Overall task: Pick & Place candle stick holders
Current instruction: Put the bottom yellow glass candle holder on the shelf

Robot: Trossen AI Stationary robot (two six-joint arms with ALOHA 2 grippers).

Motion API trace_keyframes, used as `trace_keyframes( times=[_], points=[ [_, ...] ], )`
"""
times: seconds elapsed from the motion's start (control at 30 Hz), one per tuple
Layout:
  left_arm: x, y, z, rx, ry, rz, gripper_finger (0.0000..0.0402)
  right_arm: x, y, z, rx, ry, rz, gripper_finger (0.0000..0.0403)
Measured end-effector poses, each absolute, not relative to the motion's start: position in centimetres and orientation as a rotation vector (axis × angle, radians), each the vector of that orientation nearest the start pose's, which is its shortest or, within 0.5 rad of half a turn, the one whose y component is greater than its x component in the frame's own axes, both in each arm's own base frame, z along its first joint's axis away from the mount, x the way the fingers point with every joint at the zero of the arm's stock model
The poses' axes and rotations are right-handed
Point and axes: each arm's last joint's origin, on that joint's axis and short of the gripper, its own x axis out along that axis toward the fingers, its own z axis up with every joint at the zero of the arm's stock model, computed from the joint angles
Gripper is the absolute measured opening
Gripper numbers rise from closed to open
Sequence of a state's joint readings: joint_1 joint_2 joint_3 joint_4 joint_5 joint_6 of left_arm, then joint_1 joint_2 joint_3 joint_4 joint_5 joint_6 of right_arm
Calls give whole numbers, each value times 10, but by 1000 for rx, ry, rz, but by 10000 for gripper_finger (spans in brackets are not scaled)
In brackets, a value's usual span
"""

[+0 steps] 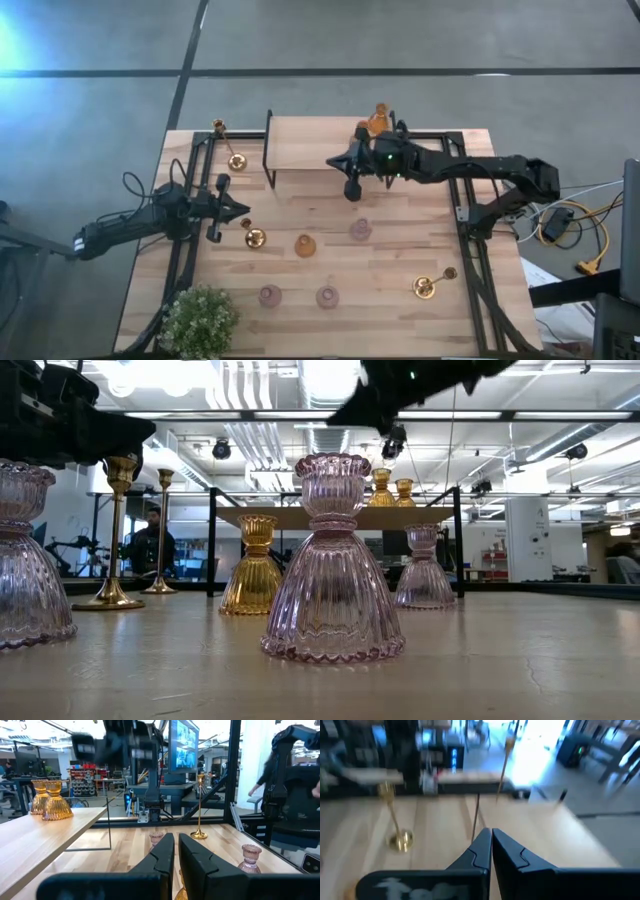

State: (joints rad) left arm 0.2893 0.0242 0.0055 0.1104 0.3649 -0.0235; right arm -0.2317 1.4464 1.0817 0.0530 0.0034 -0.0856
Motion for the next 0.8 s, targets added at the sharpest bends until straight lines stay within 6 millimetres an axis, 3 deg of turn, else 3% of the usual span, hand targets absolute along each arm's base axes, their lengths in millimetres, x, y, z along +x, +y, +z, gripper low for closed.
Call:
trace_keyframes(
  times=[0.07, 0.23, 0.47, 0.8],
  points=[
    [95, 18, 174, 6, -86, -76, 30, 320, -77, 291, -24, 332, -225, 8],
    [95, 18, 174, 6, -86, -77, 30, 322, -83, 275, -83, 179, -253, 8],
    [96, 18, 173, 3, -76, -76, 30, 311, -104, 244, -87, 133, -440, 8],
    [96, 18, 172, -3, -60, -77, 30, 310, -116, 228, -45, 62, -591, 8]
  ],
)
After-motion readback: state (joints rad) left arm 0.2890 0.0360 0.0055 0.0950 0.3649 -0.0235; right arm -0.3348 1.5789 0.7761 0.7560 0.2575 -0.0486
